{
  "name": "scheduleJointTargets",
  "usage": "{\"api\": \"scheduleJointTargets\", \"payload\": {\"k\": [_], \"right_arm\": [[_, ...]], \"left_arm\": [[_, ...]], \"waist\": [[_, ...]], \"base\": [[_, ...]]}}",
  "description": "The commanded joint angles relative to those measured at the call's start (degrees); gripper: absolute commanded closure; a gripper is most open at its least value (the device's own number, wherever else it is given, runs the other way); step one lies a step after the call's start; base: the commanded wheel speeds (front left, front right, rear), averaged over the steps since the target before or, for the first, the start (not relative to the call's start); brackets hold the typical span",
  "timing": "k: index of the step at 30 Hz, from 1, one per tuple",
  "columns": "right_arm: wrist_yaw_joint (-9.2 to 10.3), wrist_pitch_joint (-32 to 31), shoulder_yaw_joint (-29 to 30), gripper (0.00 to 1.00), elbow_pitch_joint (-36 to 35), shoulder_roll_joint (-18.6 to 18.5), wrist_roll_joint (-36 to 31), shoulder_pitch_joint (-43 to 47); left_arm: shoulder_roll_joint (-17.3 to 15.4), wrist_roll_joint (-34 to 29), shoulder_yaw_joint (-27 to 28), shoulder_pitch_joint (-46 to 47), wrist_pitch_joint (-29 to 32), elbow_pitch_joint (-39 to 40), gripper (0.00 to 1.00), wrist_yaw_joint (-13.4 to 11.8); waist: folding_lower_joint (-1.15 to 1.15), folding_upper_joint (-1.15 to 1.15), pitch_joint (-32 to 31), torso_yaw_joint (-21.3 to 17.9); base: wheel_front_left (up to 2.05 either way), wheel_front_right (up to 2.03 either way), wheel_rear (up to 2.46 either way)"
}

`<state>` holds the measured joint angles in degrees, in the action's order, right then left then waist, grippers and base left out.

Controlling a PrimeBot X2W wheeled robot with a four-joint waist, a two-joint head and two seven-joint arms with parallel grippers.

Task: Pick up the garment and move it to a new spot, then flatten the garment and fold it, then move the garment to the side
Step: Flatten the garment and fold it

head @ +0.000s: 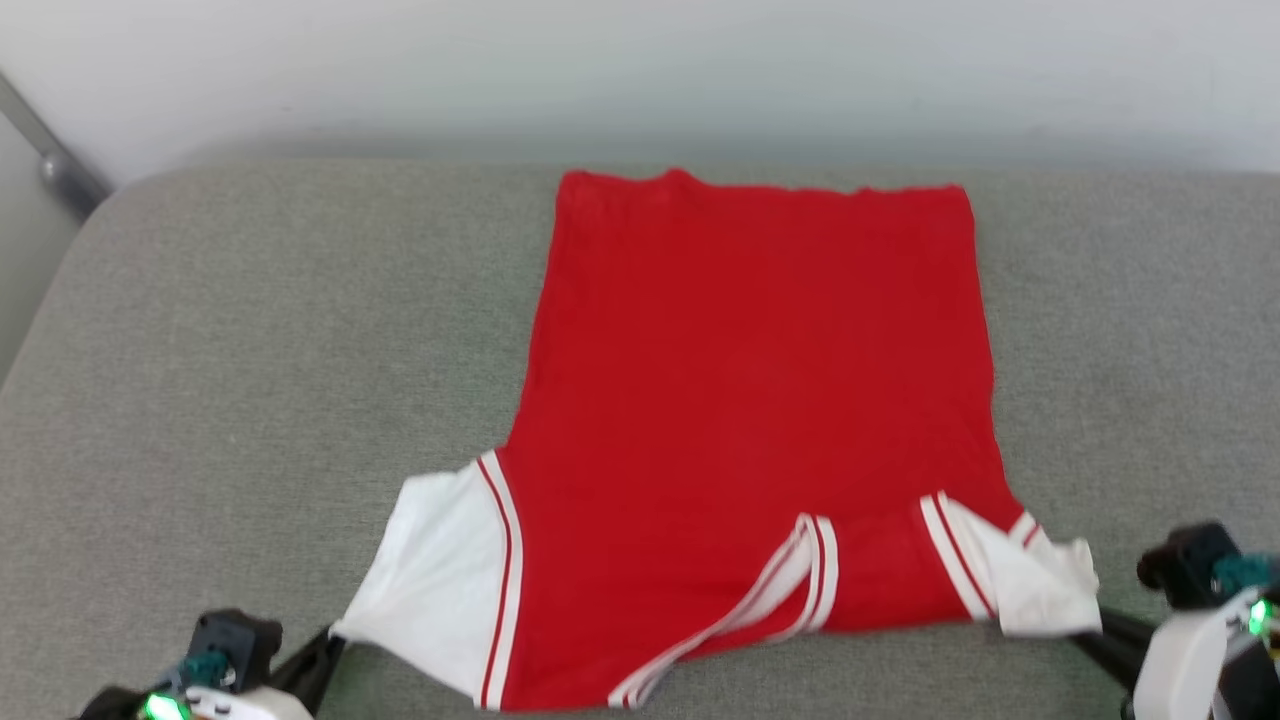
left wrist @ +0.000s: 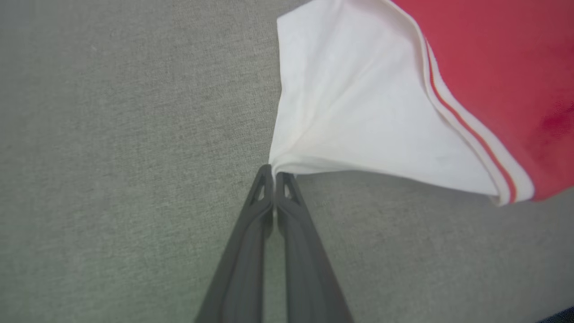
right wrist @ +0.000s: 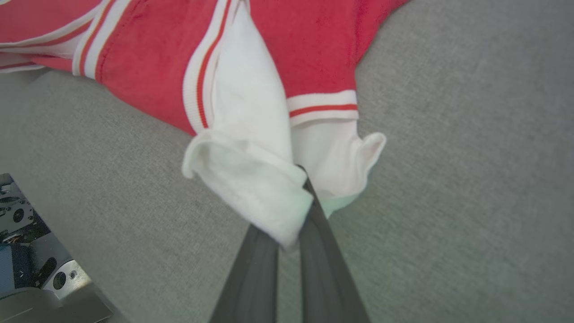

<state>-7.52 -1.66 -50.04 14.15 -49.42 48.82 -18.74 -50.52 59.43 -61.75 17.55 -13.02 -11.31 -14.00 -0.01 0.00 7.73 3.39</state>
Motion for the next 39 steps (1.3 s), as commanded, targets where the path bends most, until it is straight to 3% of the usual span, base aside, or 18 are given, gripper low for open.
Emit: {"api": "scheduleJointTargets", "payload": {"k": [1, 10, 12, 13, 19, 27, 33, 34, 39], "right_arm": [[0.06, -0.4, 0.86, 1.0, -0.69, -0.64, 0.09, 2.3], [0.06, -5.0, 9.39, 1.0, -6.66, 0.22, -3.95, 15.37], [0.06, -5.77, 12.08, 0.59, -7.78, 0.77, -4.79, 16.66], [0.06, -5.92, 13.48, 0.0, -8.28, 1.06, -5.39, 17.04], [0.06, -7.67, 22.96, 0.0, -13.84, 1.5, -9.15, 18.18], [0.06, -13.9, 37.85, 0.0, -24.58, -0.99, -11.8, 13.95], [0.06, -21.09, 42.08, 0.0, -26.76, -4.77, -10.71, 5.6], [0.05, -32.57, 39.72, 0.0, -24.89, -8.93, -6.68, -3.21], [0.06, -51.01, 35.89, 0.0, -20.44, -12.42, -1.29, -16.35]], "left_arm": [[-0.41, 0.33, -0.12, -1.26, -0.14, 0.22, 1.0, -0.46], [-0.86, 1.01, -1.11, -5.35, -0.59, 2.73, 1.0, -2.15], [-0.82, 0.89, -1.1, -5.25, -0.64, 3.03, 1.0, -2.27], [-0.83, 0.64, -1.11, -5.03, -0.67, 3.21, 1.0, -2.35], [-0.67, -0.3, -1.21, -4.63, -0.74, 4.93, 1.0, -3.22], [-1.58, -2.66, -1.18, -2.71, -0.25, 9.34, 1.0, -5.5], [-1.97, -5.07, -0.89, -0.23, 0.19, 12.32, 1.0, -6.94], [-1.45, -6.79, -0.57, 1.9, 0.16, 14.13, 1.0, -7.67], [-0.61, -9.24, -0.27, 4.43, -0.05, 15.62, 1.0, -8.6]], "waist": [[0.01, 0.0, -0.99, 0.44], [0.01, 0.0, -2.51, 0.5], [0.01, 0.0, -2.57, 0.53], [0.01, 0.0, -2.6, 0.57], [0.01, 0.0, -2.87, 0.71], [0.01, 0.0, -1.49, 2.25], [0.01, 0.0, 2.11, 4.42], [0.01, 0.0, 6.17, 6.49], [0.01, 0.0, 11.6, 9.23]], "base": [[0.0, 0.0, 0.0], [0.0, 0.0, 0.0], [0.0, 0.0, 0.0], [0.0, 0.0, 0.0], [0.0, 0.0, 0.0], [0.0, 0.0, 0.0], [0.0, 0.0, 0.0], [0.0, 0.0, 0.0], [0.0, 0.0, 0.0]]}}
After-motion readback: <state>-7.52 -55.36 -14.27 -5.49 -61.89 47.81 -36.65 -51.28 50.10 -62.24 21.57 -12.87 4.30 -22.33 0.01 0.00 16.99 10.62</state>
